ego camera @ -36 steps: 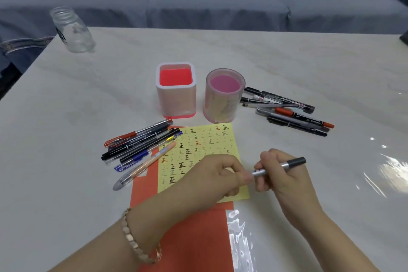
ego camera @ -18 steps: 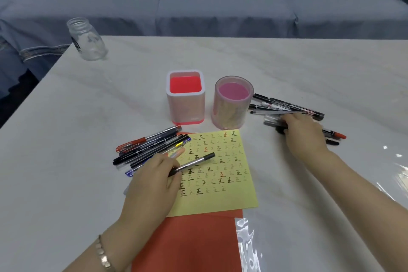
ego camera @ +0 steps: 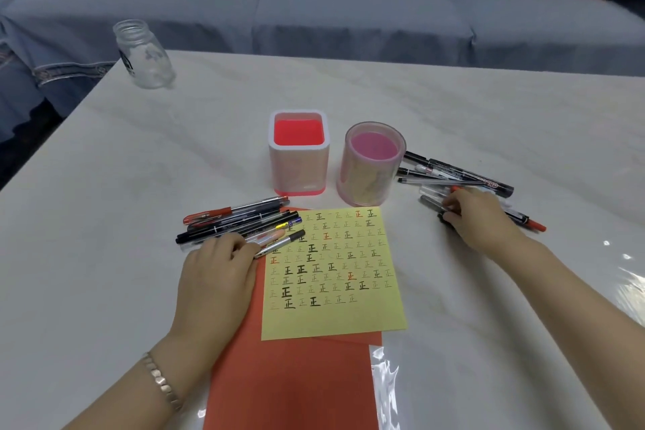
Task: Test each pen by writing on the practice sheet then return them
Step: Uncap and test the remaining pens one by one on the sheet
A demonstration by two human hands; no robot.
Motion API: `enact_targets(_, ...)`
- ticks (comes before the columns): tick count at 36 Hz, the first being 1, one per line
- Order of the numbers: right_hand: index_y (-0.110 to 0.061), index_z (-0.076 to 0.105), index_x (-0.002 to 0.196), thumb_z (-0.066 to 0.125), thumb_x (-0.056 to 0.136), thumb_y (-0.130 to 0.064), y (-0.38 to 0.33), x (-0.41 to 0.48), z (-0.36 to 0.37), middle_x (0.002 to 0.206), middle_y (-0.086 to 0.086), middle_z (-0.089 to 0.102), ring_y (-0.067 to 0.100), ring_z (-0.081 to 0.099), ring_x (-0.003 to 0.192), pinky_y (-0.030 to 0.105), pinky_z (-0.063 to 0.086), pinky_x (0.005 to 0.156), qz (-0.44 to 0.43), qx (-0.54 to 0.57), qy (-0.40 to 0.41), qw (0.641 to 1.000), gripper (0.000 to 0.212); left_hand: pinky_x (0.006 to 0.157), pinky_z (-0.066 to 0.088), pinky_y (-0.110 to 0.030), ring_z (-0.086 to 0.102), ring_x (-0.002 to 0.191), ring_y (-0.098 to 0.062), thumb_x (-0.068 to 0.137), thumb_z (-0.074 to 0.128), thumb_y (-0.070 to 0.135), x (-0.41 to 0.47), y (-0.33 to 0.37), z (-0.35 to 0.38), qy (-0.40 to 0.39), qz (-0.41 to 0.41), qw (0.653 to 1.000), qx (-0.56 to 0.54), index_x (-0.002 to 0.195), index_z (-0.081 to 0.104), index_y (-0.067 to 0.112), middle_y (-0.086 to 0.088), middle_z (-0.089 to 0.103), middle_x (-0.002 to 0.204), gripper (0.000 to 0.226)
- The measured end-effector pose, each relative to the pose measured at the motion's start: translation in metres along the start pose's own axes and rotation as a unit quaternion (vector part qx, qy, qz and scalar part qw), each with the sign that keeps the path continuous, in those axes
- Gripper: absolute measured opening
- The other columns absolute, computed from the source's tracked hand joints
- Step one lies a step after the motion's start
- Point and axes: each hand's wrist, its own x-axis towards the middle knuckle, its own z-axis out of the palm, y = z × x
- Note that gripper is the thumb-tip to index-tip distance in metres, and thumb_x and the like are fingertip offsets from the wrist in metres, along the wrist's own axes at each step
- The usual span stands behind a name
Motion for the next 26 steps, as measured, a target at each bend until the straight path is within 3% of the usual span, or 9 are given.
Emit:
enact_targets(4,-0.004,0.064,0.104,0.059,0.088,-0.014,-0.003,-0.004,-0.005,0.107,0.02,0.059,0.037,0.051,0.102,0.036,0.039,0.083,-0.012,-0.018,-0.022,1.0,0.019,0.062,0.039,-0.033,0.055,0.072,-0.028,0.082,0.039,0.026,0.001,0.007,-0.001,-0.015,-0.007,1.0,-0.016,0.089,0.07,0.01,-0.007,0.061,0.086,0.036)
enact_targets(8,-0.006,0.064,0.11,0.055,0.09,-0.01,-0.02,-0.026,-0.013,0.097,0.009,0.048,0.031,0.05,0.096,0.032,0.037,0.075,-0.046,0.065,0.059,0.995,0.022,0.075,0.034,-0.031,0.047,0.086,-0.018,0.08,0.041,0.031,0.002,0.023,-0.007,-0.009,-0.016,0.996,-0.092,0.099,0.067,0.013,-0.002,0.06,0.094,0.036)
enact_targets(12,-0.012,0.068,0.11,0.061,0.087,-0.01,-0.051,-0.056,-0.025,0.089,0.001,0.044,0.02,0.047,0.081,0.032,0.039,0.068,-0.187,0.123,0.109,0.968,0.024,0.09,0.032,-0.021,0.045,0.104,-0.01,0.083,0.047,0.039,0.009,0.045,-0.021,-0.031,0.02,0.971,-0.236,0.117,0.053,0.024,0.005,0.055,0.11,0.038)
enact_targets(15,-0.016,0.068,0.108,0.052,0.088,-0.026,-0.075,-0.079,-0.033,0.086,-0.004,0.042,0.008,0.039,0.077,0.022,0.035,0.063,-0.291,0.13,0.107,0.942,0.028,0.099,0.022,-0.01,0.042,0.113,-0.005,0.085,0.047,0.045,0.015,0.063,-0.034,-0.059,0.073,0.957,-0.274,0.128,0.046,0.026,0.009,0.053,0.119,0.047)
enact_targets(17,-0.02,0.066,0.109,0.047,0.088,-0.028,-0.087,-0.09,-0.036,0.085,-0.004,0.045,0.005,0.036,0.076,0.021,0.034,0.061,-0.337,0.14,0.111,0.925,0.03,0.095,0.022,-0.003,0.044,0.109,-0.002,0.086,0.047,0.047,0.017,0.073,-0.04,-0.069,0.086,0.95,-0.293,0.13,0.047,0.026,0.013,0.054,0.116,0.048)
enact_targets(20,-0.024,0.058,0.11,0.051,0.087,-0.022,-0.097,-0.101,-0.033,0.082,0.003,0.055,0.013,0.044,0.074,0.024,0.037,0.066,-0.388,0.104,0.165,0.901,0.024,0.078,0.037,-0.007,0.051,0.086,0.002,0.088,0.045,0.043,0.016,0.08,-0.045,-0.089,0.088,0.938,-0.325,0.122,0.059,0.023,0.017,0.06,0.091,0.042)
enact_targets(22,-0.022,0.059,0.106,0.056,0.087,-0.022,-0.099,-0.106,-0.029,0.083,0.002,0.057,0.017,0.048,0.077,0.024,0.034,0.074,-0.373,0.108,0.22,0.895,0.019,0.07,0.041,-0.011,0.053,0.077,0.002,0.089,0.043,0.041,0.013,0.081,-0.046,-0.119,0.053,0.928,-0.349,0.113,0.062,0.027,0.022,0.055,0.078,0.033)
enact_targets(24,-0.015,0.066,0.094,0.062,0.084,-0.022,-0.101,-0.112,-0.025,0.085,-0.002,0.052,0.015,0.047,0.079,0.02,0.031,0.078,-0.305,0.148,0.292,0.894,0.013,0.068,0.043,-0.015,0.056,0.072,-0.002,0.087,0.041,0.036,0.009,0.08,-0.046,-0.115,0.016,0.92,-0.374,0.104,0.062,0.03,0.019,0.055,0.072,0.027)
enact_targets(26,-0.016,0.065,0.077,0.063,0.081,-0.026,-0.105,-0.122,-0.025,0.073,-0.009,0.045,0.006,0.041,0.072,0.012,0.031,0.074,-0.218,0.215,0.325,0.895,0.011,0.068,0.043,-0.014,0.058,0.072,-0.005,0.087,0.041,0.034,0.005,0.079,-0.048,-0.096,-0.006,0.918,-0.385,0.099,0.06,0.034,0.016,0.058,0.07,0.022)
